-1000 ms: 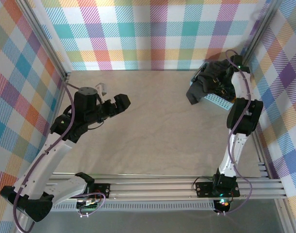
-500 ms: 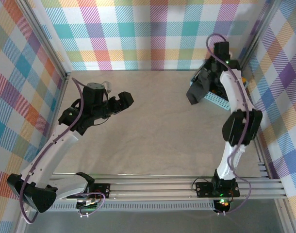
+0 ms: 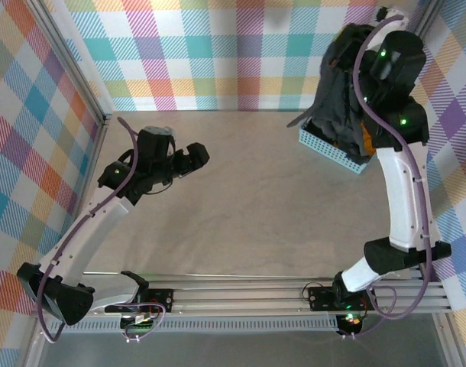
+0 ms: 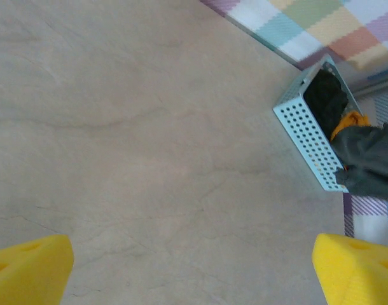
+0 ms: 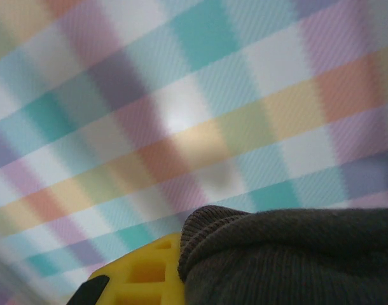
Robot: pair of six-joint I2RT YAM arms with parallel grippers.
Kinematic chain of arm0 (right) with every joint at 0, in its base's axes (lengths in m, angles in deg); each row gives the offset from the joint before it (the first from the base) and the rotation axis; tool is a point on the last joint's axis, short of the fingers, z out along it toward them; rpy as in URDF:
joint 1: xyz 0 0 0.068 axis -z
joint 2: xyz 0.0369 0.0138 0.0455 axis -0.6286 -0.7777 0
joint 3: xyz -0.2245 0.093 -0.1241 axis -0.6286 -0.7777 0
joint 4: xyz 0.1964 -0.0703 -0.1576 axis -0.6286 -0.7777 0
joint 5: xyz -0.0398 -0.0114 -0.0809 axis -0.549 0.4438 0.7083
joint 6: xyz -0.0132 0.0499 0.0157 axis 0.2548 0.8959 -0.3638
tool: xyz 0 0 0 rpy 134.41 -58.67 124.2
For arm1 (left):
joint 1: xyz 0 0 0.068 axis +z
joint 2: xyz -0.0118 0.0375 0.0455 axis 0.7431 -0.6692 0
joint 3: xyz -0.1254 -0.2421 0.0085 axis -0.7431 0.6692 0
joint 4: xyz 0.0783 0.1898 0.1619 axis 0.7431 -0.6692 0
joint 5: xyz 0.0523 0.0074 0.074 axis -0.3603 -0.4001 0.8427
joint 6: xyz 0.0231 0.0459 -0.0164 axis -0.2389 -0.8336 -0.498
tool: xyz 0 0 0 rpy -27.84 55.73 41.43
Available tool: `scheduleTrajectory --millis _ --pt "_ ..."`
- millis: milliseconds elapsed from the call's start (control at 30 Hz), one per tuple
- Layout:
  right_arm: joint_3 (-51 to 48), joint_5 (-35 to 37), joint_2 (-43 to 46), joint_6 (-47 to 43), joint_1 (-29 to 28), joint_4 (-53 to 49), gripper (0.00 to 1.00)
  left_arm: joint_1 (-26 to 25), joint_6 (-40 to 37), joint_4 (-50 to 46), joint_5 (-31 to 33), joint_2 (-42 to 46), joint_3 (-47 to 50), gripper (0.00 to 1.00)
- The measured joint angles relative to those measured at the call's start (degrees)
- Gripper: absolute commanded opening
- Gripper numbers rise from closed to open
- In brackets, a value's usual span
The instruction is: Fold and stack the t-shirts
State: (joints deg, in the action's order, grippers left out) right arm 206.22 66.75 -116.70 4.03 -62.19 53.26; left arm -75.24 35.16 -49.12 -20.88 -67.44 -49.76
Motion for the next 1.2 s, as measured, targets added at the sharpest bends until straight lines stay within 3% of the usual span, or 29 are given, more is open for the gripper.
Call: scheduleTrajectory --millis 200,233,333,433,533,667,867,1000,1100,1200 --pt "-11.7 -5.5 -3.3 3.0 -13.3 0.9 0.04 0.0 0.3 -5.4 7.7 3.3 -0.2 0.97" --pt "-13.2 -6.9 -5.7 4.1 -15.4 0.9 0.17 0.0 0.5 -6.3 8.9 4.1 -0.2 0.98" --pt "-14.9 -11.0 -14.7 6.7 -20.2 1.0 0.45 0.0 1.3 -7.9 11.3 7.0 0.3 0.98" --pt "-18.8 -14.7 -21.7 9.3 -23.1 1.5 0.57 0.0 2.3 -9.7 12.8 9.9 1.7 0.98" --pt "-24.5 -16.4 -22.9 11.2 -24.1 1.4 0.6 0.0 3.5 -11.3 13.0 11.3 3.3 0.98" --pt "-31.0 -16.8 -18.5 13.0 -20.7 2.6 0.6 0.0 5.0 -11.4 10.0 10.6 6.6 0.95" --pt "-42.8 -13.5 -3.9 16.0 -5.9 2.7 0.58 -0.7 10.4 -7.5 0.9 2.4 10.3 0.88" --pt "-50.9 -11.1 2.9 17.6 5.1 1.2 0.57 -4.2 15.7 -1.0 -3.7 -8.2 10.9 0.88" --pt "-56.2 -11.3 4.6 17.9 10.2 -0.1 0.57 -7.1 20.5 4.4 -6.0 -16.9 10.7 0.85" --pt "-60.5 -12.3 4.8 18.1 14.4 -1.0 0.56 -9.3 25.4 8.3 -7.5 -25.7 9.4 0.73"
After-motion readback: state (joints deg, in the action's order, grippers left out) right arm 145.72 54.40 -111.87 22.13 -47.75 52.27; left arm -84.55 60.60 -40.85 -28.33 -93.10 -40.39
